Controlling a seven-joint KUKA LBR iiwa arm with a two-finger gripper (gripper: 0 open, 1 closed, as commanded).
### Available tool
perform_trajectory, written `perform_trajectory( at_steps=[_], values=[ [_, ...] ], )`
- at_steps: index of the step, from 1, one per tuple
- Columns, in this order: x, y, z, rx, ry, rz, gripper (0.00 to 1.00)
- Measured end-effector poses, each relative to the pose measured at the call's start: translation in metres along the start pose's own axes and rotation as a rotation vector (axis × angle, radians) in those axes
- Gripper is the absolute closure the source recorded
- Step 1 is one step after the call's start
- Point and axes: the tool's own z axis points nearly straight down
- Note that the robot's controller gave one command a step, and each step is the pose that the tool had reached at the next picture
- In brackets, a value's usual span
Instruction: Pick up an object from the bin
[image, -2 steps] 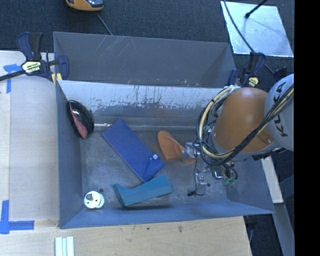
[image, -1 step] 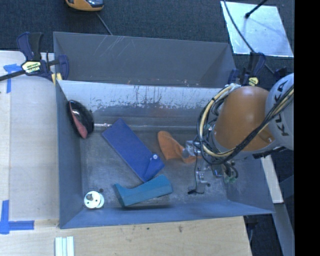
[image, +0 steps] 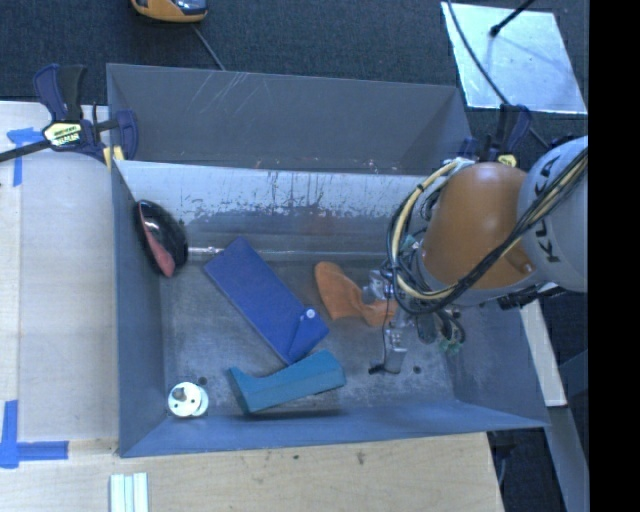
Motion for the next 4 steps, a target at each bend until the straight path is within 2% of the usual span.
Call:
perform_trajectory(
  at_steps=[1,3,4],
  values=[
    [-0.065,0.01,0.051,0.001,0.002,0.116,1.0],
    [-0.064,0.01,0.051,0.001,0.001,0.116,1.0],
    [-0.079,0.0,-0.051,0.001,0.005,0.136,1.0]
  ],
)
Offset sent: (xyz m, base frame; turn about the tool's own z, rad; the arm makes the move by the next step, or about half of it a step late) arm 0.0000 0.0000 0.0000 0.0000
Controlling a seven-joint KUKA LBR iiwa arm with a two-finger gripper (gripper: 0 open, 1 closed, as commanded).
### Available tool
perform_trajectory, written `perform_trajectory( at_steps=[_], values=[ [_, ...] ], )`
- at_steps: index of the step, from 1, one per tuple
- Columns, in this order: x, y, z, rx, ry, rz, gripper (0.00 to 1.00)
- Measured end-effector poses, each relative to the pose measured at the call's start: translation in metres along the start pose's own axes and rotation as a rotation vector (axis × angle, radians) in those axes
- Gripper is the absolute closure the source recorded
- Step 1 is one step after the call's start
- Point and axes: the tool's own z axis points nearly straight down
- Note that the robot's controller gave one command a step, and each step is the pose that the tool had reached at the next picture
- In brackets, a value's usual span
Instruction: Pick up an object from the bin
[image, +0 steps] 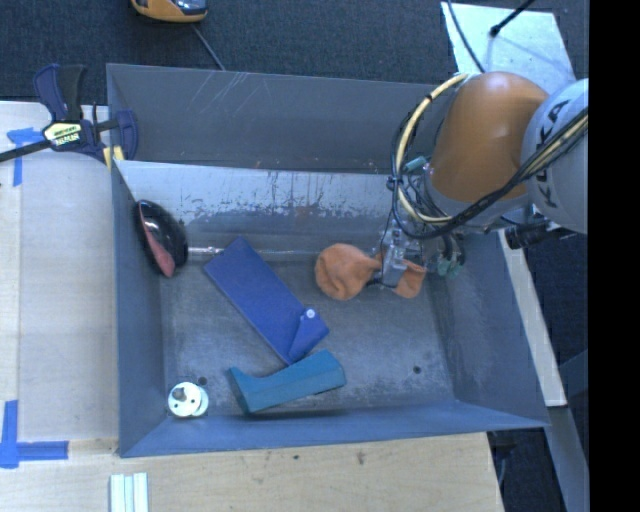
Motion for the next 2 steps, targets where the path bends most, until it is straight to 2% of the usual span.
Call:
perform_trajectory(
  at_steps=[1,2],
  values=[
    [0.0,0.0,0.0,0.0,0.0,0.0,1.0],
    [0.016,0.013,0.045,0.0,-0.008,-0.001,1.0]
  ],
)
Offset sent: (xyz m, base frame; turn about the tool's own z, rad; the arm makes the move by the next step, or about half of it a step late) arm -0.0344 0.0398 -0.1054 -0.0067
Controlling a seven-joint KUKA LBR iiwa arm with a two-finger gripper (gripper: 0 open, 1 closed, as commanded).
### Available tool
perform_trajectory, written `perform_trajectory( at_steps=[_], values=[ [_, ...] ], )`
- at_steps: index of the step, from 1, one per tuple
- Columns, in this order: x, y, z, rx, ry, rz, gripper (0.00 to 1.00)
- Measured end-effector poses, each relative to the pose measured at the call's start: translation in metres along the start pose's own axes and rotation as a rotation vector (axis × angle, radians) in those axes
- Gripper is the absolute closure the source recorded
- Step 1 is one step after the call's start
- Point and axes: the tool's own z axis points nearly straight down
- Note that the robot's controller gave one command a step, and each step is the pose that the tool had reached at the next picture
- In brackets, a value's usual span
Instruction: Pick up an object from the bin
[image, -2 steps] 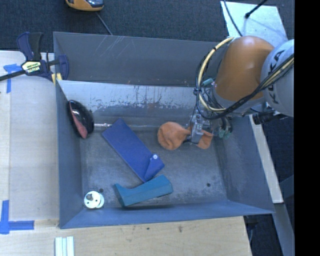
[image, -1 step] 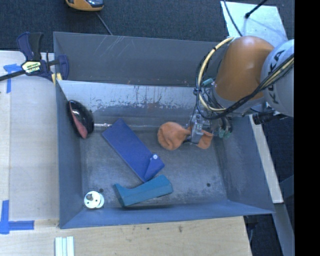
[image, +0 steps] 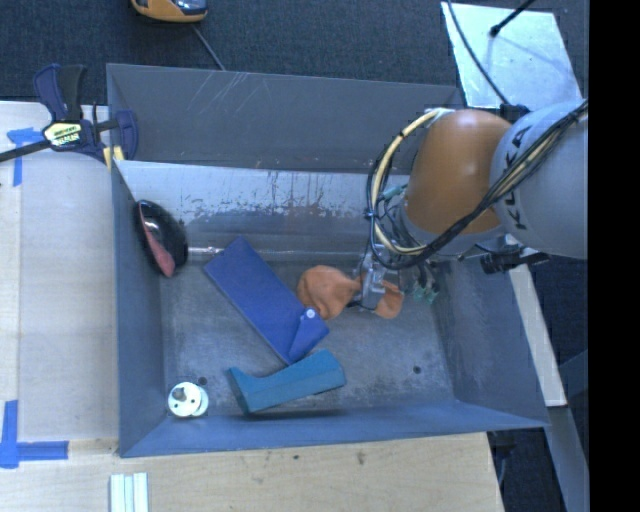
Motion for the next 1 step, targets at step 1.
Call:
perform_trajectory(
  at_steps=[1],
  values=[
    [0.0188,-0.0136,-0.1734,0.0,0.01,-0.111,1.0]
  ],
)
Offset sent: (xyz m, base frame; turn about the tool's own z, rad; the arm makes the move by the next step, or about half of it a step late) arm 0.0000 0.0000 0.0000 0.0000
